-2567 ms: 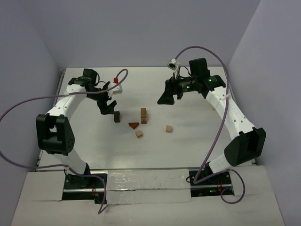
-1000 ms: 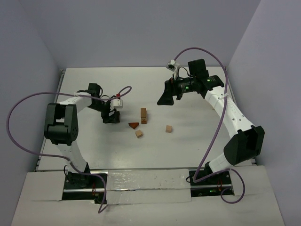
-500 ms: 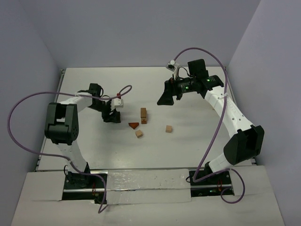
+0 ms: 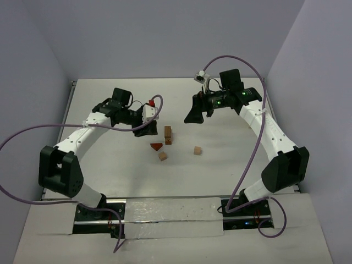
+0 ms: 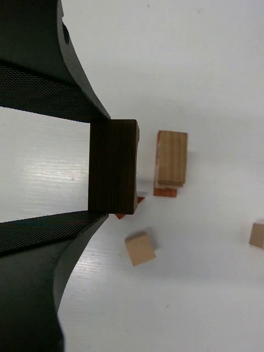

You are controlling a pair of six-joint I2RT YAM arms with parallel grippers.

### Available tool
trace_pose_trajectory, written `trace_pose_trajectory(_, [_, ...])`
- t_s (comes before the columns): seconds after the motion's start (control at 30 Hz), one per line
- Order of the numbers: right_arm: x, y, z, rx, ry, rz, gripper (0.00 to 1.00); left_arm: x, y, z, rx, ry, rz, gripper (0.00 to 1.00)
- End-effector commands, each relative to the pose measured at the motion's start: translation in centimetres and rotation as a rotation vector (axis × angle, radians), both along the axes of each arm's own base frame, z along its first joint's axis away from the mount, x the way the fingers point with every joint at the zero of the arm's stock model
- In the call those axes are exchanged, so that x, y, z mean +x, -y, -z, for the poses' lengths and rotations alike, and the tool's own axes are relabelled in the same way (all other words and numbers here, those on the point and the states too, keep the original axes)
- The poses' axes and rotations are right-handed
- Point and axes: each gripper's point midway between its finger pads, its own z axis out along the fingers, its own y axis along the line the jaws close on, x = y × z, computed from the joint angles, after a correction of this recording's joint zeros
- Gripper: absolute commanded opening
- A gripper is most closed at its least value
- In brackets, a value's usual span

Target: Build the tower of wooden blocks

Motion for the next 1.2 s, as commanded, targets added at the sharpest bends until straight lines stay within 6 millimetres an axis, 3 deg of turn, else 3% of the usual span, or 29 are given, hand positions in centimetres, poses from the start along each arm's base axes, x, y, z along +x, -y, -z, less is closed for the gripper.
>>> trace_pose_trajectory(0.0, [0.2,0.3,-2.5,-0.004,0.089,-0.002,1.00,0.9,2.1,-0.6,0.023,-0.024,-0.034,0.04])
trace_pose_trajectory(0.07, [0.4,0.5,-2.3,-0.021,0.090,0.010,1.00,1.2,2.7,-1.1,0.030,-0.043,-0.035,0.05])
trace_pose_trajectory(0.23, [0.7,2.1,-2.0,-0.105,0.113,0.046,1.00,2.4,4.1,0.0,0.043,-0.133,-0.061,0.06])
trace_pose_trajectory(0.5, [1.6,4.7,-1.8,-0.173,0.128,0.129,1.00,2.5,5.2,1.8,0.085,-0.135,-0.068,0.08])
trace_pose_trajectory(1.17, [1.6,5.2,-1.1,-0.161,0.098,0.132,1.00,2.2,7.1,3.7,0.089,-0.117,0.027,0.19])
